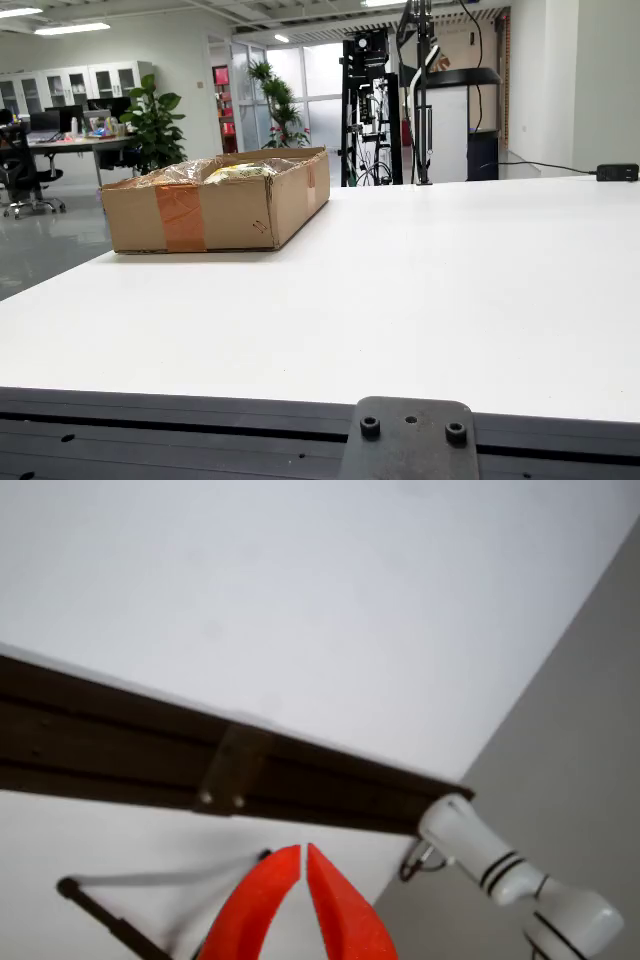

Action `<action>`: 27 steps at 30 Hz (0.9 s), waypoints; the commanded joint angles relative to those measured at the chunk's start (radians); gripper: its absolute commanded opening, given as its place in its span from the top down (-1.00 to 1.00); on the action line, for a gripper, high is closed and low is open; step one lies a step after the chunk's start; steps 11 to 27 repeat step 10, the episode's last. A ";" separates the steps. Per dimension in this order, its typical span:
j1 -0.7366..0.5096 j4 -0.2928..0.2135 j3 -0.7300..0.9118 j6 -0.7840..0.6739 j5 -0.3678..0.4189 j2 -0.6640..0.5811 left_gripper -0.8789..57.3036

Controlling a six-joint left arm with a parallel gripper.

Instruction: Grasp a snack and put it in the bin.

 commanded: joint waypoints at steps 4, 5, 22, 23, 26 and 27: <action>0.030 0.002 0.000 0.006 0.000 0.000 0.96; 0.031 0.002 0.000 0.007 0.000 0.000 0.96; 0.029 0.002 0.000 0.008 0.000 0.000 0.96; 0.029 0.002 0.000 0.008 0.000 0.000 0.96; 0.029 0.002 0.000 0.008 0.000 0.000 0.96; 0.029 0.002 0.000 0.008 0.000 0.000 0.96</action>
